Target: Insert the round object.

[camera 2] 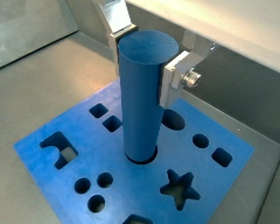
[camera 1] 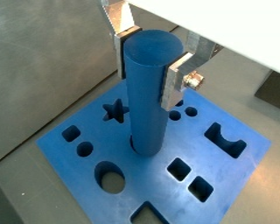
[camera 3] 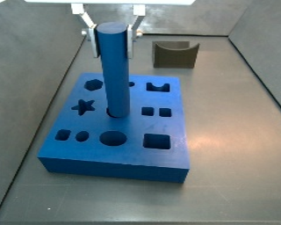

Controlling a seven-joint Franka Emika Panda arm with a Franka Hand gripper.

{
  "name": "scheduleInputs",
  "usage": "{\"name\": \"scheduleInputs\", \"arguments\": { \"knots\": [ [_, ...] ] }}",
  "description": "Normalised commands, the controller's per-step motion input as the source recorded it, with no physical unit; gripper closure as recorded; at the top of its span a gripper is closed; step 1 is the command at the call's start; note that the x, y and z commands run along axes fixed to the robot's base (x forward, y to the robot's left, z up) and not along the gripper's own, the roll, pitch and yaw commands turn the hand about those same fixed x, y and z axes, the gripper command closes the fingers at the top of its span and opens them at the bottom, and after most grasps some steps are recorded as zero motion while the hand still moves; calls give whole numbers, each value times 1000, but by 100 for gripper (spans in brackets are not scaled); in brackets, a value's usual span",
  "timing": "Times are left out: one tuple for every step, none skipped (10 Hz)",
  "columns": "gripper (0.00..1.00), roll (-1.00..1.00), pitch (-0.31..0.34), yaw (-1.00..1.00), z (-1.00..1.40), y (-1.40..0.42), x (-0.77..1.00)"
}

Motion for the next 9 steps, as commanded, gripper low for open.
{"name": "scheduleInputs", "arguments": {
  "knots": [
    [100,-120,-113,0,-351,-160,0],
    [100,-120,-114,0,-434,-54,0],
    [100,-19,-116,0,-603,-6,-6],
    [100,27,-31,-49,-546,0,-109],
    [100,21,0,-6,-394,80,-131],
    [100,73,0,0,-351,131,-114],
    [100,104,0,0,-340,189,-100],
    [100,150,24,0,-300,183,-63],
    [100,53,0,0,-351,129,-43]
  ]
}}
